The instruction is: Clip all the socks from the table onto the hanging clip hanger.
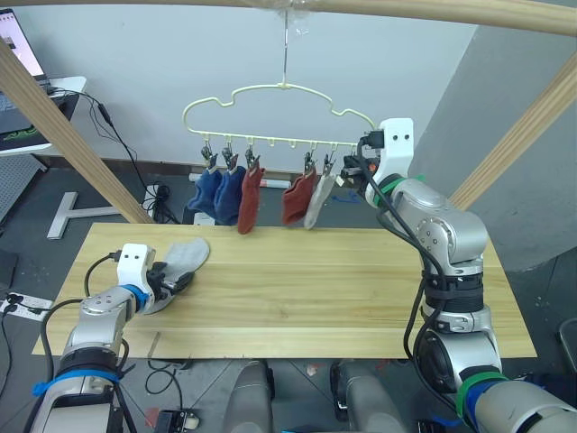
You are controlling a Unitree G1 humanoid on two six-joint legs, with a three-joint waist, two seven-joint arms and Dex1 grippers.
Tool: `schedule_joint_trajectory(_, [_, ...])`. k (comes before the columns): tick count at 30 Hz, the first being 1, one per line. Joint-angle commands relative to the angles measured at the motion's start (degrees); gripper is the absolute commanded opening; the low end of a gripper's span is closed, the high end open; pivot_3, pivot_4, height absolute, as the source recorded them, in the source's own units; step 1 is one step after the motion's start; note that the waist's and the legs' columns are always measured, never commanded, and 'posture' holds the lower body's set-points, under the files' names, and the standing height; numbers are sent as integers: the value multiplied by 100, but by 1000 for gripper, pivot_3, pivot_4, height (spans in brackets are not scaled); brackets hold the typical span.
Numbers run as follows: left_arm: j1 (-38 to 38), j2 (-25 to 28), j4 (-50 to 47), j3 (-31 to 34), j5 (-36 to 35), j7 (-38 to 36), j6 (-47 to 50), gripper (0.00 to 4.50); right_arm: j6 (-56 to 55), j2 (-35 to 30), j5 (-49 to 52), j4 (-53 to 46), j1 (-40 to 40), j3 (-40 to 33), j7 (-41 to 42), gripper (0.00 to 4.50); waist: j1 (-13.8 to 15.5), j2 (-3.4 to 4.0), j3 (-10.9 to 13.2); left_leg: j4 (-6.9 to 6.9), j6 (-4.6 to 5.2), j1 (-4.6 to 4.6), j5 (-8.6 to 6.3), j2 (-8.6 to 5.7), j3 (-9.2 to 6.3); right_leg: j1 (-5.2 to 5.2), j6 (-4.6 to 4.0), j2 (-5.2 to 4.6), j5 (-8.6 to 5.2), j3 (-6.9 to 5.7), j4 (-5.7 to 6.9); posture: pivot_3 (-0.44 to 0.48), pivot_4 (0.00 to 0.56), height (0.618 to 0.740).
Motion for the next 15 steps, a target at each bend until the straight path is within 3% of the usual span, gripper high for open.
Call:
schedule_joint_trajectory(1, [239,-103,-212,73,-212,-301,332,2666,62,31,95,-210,44,-167,-99,0,-14,0,0,0,0,0,0,0,0,0,0,0,0,0,0,-54,245,740])
schedule_joint_trajectory(10, [1121,-735,-2966,-409,-801,-790,1457,13,354,15,363,6,-90,-476,-60,0,-9,0,0,0,0,-1,0,-3,-1,4,0,-10,0,0,-3,-57,241,740])
schedule_joint_trajectory(15, [1150,-1568,-4755,-800,-1277,-381,2215,13,1303,119,959,282,-550,-1384,-353,0,8,0,0,3,2,-4,2,-1,-1,6,0,-9,1,-4,-2,-70,240,740])
